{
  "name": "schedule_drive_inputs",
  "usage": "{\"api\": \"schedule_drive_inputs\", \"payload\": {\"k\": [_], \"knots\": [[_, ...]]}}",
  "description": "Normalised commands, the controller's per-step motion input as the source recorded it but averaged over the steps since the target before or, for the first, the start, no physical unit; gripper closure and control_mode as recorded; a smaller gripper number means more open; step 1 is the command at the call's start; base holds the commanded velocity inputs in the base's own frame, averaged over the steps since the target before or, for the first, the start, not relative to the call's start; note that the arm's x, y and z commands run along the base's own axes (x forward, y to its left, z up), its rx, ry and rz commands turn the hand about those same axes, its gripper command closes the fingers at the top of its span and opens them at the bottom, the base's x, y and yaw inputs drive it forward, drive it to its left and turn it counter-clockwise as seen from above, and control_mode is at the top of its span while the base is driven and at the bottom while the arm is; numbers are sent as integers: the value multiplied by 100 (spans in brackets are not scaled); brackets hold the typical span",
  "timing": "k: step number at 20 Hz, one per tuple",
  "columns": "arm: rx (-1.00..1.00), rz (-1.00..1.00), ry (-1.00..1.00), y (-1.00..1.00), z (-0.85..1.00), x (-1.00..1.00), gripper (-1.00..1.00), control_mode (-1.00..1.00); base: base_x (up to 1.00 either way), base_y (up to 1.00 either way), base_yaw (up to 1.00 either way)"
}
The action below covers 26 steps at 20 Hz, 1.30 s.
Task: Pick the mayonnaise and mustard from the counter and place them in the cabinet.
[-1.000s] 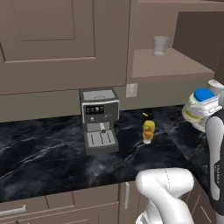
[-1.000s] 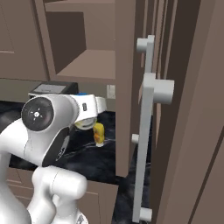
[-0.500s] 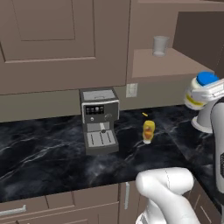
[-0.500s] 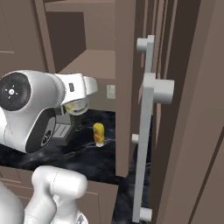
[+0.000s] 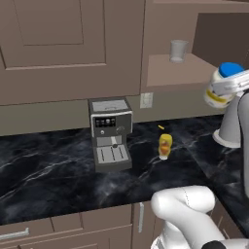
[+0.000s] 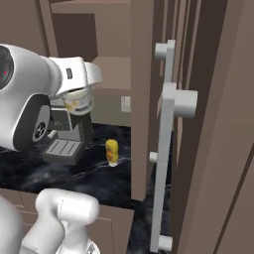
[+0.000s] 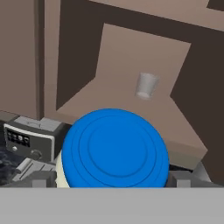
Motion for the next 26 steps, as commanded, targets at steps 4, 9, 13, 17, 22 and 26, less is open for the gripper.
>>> {"api": "schedule_drive_inputs", "payload": {"k": [4, 9, 13, 17, 22, 26], "knots": [[0, 0, -7, 0, 5, 2, 100, -100, 0, 0, 0], [0, 0, -12, 0, 0, 9, 100, -100, 0, 0, 0], [0, 0, -12, 0, 0, 31, 100, -100, 0, 0, 0], [0, 0, -8, 0, 0, 37, 100, -100, 0, 0, 0], [0, 0, 0, 0, -1, 37, 100, -100, 0, 0, 0], [0, 0, 0, 0, -22, 42, 100, -100, 0, 0, 0]]}}
